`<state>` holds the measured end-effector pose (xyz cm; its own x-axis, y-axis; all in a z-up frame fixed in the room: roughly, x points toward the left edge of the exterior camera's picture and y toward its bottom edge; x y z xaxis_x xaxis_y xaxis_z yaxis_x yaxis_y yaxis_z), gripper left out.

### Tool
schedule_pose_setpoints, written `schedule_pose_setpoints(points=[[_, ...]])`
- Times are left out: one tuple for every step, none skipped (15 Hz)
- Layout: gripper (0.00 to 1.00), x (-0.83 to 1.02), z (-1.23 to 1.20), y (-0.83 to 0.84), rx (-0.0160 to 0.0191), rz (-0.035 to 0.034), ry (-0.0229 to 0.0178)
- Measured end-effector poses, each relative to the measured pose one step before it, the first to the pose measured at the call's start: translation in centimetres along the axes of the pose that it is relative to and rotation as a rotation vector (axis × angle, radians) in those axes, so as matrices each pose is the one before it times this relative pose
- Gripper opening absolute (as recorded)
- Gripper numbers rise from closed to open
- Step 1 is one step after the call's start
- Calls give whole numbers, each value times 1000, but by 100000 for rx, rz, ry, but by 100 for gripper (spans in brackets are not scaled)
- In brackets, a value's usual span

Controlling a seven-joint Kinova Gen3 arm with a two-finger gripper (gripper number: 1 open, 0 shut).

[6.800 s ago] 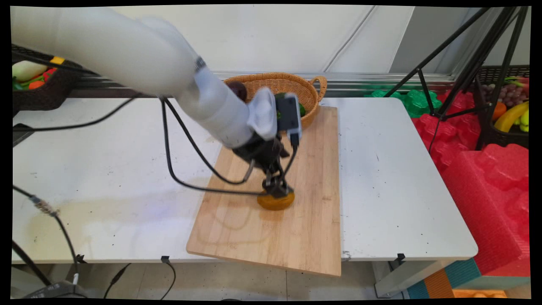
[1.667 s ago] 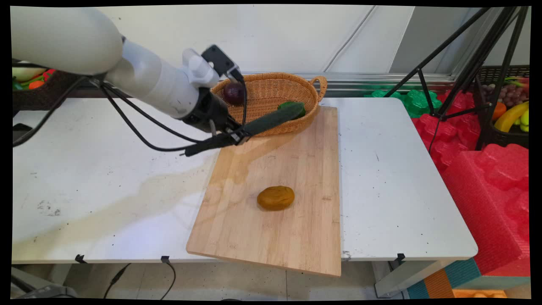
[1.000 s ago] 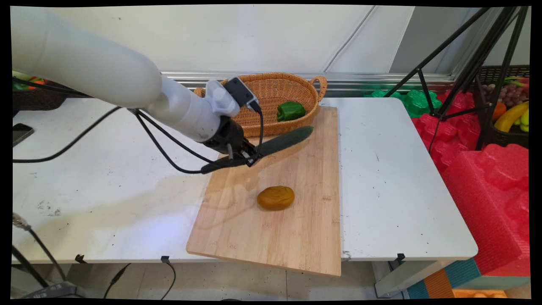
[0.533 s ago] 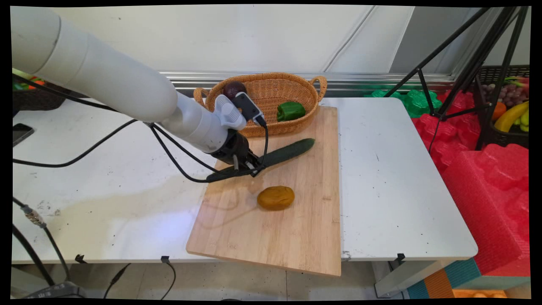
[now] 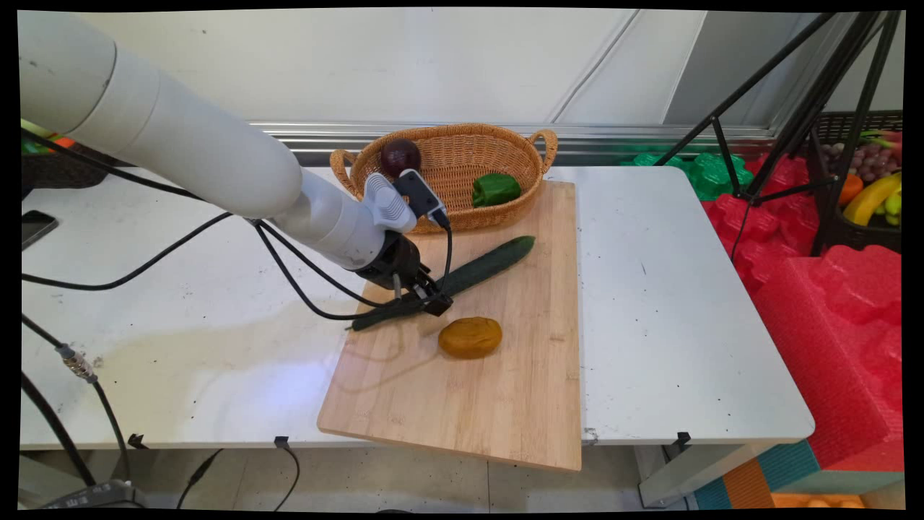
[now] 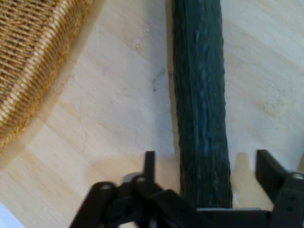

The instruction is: Place the picked object on the cutting board

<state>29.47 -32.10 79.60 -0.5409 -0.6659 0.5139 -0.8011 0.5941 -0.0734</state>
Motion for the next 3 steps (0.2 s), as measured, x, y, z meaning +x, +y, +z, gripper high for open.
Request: schedule_pose_setpoints(points=[[100,-132,-107,-13,-23,417,-9],[100,-91,-131,-3,-37,435,92],[100,-74,-252,3,-50,589,313]])
